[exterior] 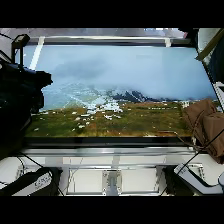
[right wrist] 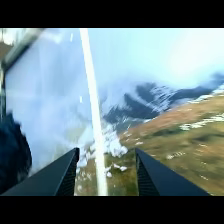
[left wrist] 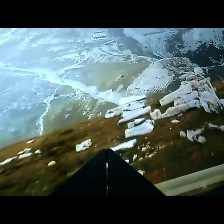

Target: Fold the clothes and pants, and hang the long-sleeved shirts on hangers.

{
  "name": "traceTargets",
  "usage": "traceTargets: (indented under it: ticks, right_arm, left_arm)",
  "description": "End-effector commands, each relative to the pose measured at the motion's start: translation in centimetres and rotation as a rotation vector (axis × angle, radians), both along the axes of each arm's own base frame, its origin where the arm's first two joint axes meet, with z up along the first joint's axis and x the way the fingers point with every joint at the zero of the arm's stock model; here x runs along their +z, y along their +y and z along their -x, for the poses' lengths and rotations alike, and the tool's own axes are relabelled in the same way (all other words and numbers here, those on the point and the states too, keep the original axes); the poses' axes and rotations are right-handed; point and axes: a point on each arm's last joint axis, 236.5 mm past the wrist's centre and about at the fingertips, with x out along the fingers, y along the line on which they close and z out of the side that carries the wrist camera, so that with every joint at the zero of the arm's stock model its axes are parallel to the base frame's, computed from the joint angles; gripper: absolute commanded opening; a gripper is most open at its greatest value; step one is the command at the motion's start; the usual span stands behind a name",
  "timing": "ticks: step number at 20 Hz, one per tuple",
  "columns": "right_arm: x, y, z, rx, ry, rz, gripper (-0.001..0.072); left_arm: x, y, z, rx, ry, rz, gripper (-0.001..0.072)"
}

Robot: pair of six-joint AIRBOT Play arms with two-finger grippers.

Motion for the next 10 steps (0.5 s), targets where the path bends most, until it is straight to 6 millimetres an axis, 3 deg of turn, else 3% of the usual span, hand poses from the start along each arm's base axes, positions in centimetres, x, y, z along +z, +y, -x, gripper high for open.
traceTargets:
  ticks: [1,2,4,5,10]
  right_arm:
    - [-0.6,9.0,0.5,0.265,0.004,0.164,0.0378]
    - [-1.5,10.8,0.9,0.328,0.026,0.204,0.0363]
    - [-2.7,13.3,1.3,0.414,0.050,0.279,0.0128]
    - [-3.0,14.3,1.5,0.439,0.056,0.292,0.0079]
    - [-3.1,17.8,2.1,0.531,0.037,0.308,0.0075]
  left_arm:
    - [0.0,0.0,0.0,0.001,0.001,0.000,0.0014]
    - [0.0,0.0,0.0,0.001,0.001,0.000,0.0014]
    - [0.0,0.0,0.0,0.001,0.001,0.000,0.0014]
    - [0.0,0.0,0.0,0.001,0.001,0.000,0.0014]
    - [0.0,0.0,0.0,0.001,0.001,0.000,0.0014]
